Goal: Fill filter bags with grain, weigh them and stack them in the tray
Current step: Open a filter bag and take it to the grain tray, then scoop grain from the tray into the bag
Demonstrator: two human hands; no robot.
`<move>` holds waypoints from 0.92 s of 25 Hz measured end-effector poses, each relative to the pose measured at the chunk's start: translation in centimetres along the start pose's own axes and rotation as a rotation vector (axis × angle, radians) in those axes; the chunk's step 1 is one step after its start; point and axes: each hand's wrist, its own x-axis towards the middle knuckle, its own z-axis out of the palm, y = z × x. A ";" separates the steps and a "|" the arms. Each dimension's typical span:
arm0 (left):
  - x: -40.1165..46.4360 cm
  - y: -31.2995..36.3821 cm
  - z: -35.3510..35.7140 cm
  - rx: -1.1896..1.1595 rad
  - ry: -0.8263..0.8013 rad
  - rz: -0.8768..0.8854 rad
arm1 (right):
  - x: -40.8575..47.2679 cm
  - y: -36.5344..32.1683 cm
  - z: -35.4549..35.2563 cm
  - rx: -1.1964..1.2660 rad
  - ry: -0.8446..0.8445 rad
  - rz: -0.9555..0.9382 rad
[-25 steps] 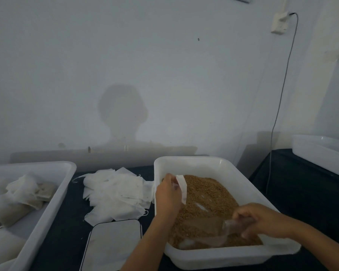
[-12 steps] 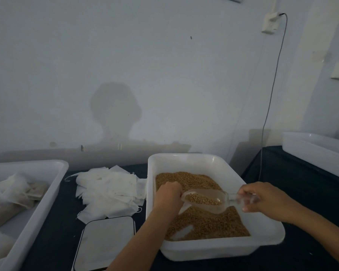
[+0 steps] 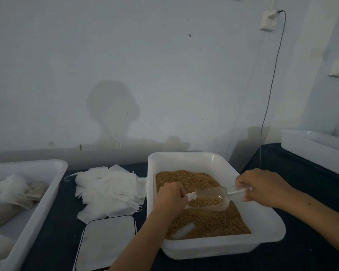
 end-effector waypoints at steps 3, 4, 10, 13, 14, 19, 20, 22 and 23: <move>0.0 -0.1 0.1 -0.018 0.010 -0.024 | 0.8 -0.8 -1.6 -0.087 0.003 -0.013; 0.0 -0.1 0.2 -0.022 0.009 -0.023 | 1.1 -1.0 -2.2 -0.114 0.009 -0.014; 0.2 -0.3 0.3 -0.014 0.054 0.010 | 2.3 -1.8 -4.6 -0.252 0.045 -0.034; 0.2 -0.2 0.1 -0.021 0.046 -0.005 | 2.5 -1.9 -4.7 -0.308 0.098 -0.070; 0.1 -0.2 0.1 -0.032 0.041 -0.013 | 2.5 -1.9 -4.6 -0.319 0.107 -0.083; 0.2 -0.3 0.0 -0.146 0.054 -0.130 | 2.0 0.2 -4.9 -0.171 0.010 0.003; 0.3 -0.3 0.0 -0.189 0.062 -0.164 | 1.9 0.8 -4.6 -0.162 -0.026 0.043; 0.4 -0.4 -0.1 -0.248 0.086 -0.203 | 2.0 1.5 -3.0 -0.219 -0.103 0.103; 0.4 -0.4 -0.1 -0.260 0.106 -0.207 | 2.2 1.7 -1.8 -0.262 -0.143 0.118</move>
